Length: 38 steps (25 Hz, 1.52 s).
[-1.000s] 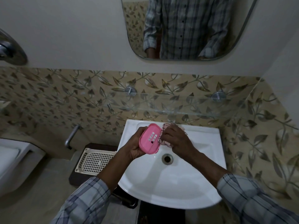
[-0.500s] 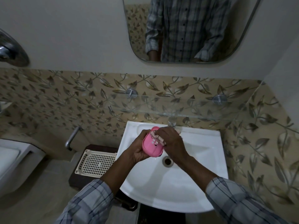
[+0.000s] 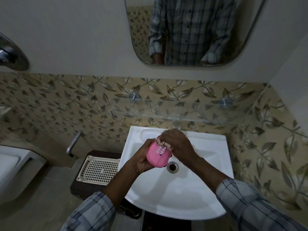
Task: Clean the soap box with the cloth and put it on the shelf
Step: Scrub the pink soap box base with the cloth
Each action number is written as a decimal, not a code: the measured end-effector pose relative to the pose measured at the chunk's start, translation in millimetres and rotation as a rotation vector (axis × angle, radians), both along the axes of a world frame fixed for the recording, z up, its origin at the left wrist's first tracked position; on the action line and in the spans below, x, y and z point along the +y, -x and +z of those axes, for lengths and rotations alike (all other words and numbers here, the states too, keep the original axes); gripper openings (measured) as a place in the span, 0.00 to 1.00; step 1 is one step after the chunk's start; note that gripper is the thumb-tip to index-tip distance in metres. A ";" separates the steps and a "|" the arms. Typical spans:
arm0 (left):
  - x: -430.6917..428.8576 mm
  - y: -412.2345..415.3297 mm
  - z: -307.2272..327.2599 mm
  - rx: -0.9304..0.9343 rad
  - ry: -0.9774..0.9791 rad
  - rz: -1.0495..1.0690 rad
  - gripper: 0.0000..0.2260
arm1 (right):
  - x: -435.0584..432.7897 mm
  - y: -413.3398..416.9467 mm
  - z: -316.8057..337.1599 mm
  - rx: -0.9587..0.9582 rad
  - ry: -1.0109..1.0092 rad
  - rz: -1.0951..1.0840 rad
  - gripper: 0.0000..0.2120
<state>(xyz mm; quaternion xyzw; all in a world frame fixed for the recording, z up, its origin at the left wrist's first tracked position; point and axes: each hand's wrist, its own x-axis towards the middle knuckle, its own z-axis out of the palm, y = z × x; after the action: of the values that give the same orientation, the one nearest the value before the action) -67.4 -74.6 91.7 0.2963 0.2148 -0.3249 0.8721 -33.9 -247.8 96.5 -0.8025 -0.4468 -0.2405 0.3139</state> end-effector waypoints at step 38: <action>-17.4 13.4 -7.6 -0.081 0.112 0.364 0.28 | 19.9 59.5 -37.6 1.613 -1.270 -0.322 0.17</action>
<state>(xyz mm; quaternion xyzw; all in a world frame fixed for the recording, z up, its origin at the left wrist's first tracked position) -80.7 -92.0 84.1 0.2166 0.2111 -0.1613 0.9394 -93.4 -227.9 58.9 -0.4623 0.2172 0.1376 0.8486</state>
